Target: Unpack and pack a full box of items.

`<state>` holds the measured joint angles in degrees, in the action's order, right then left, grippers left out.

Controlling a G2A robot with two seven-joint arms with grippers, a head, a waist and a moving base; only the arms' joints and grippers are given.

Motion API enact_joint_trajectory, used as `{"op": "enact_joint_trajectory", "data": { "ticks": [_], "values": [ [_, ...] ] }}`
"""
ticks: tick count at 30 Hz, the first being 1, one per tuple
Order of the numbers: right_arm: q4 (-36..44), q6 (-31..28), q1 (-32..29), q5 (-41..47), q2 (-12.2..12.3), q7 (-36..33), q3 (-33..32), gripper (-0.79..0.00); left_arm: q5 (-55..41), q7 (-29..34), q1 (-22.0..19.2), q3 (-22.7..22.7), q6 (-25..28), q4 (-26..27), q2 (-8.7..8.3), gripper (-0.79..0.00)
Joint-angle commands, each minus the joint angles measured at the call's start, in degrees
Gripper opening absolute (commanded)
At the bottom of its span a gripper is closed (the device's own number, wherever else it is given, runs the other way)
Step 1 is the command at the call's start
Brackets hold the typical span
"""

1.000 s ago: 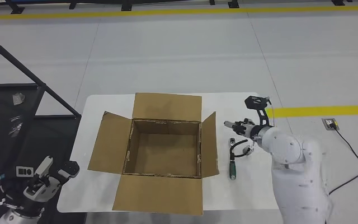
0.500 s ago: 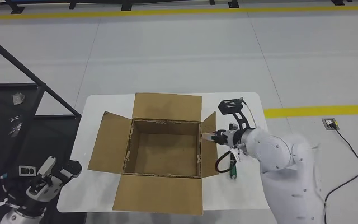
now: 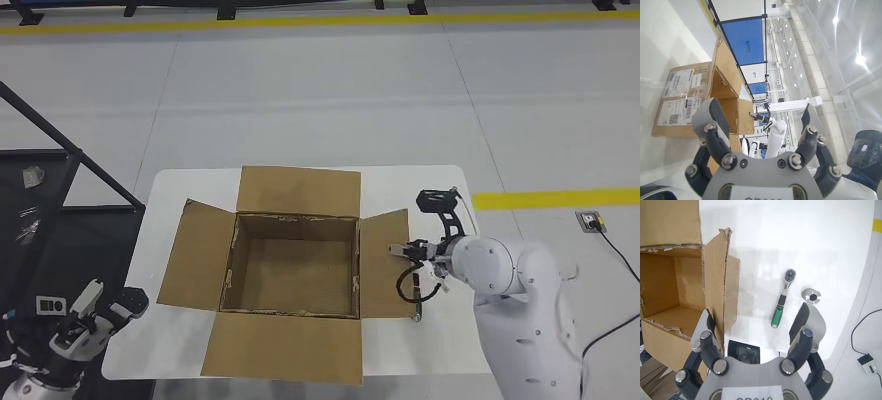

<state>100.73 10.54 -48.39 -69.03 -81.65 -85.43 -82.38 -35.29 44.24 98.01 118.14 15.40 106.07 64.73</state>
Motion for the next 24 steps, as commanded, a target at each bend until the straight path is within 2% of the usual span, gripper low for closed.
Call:
{"op": "enact_joint_trajectory", "data": {
  "ticks": [1,7,14,24],
  "values": [
    [-0.6,0.2,-0.4,-0.1,0.2,0.2,-0.6,0.0,0.2,0.0,-0.1,-0.2,-0.1,0.1,-0.01,0.0],
    [-1.3,0.5,-1.4,-1.2,0.7,0.8,-1.4,0.0,0.5,0.0,-0.2,-0.3,-0.3,0.0,-0.05,0.0],
    [-4.8,2.0,-0.1,-7.1,0.9,-0.9,1.5,0.0,0.3,0.0,-0.2,-0.2,-0.3,0.0,-0.07,0.0],
    [-10.9,2.6,2.8,-5.5,0.4,0.8,5.0,0.0,-0.3,-0.2,0.3,0.3,0.2,-0.3,-0.03,0.0]
  ]
}}
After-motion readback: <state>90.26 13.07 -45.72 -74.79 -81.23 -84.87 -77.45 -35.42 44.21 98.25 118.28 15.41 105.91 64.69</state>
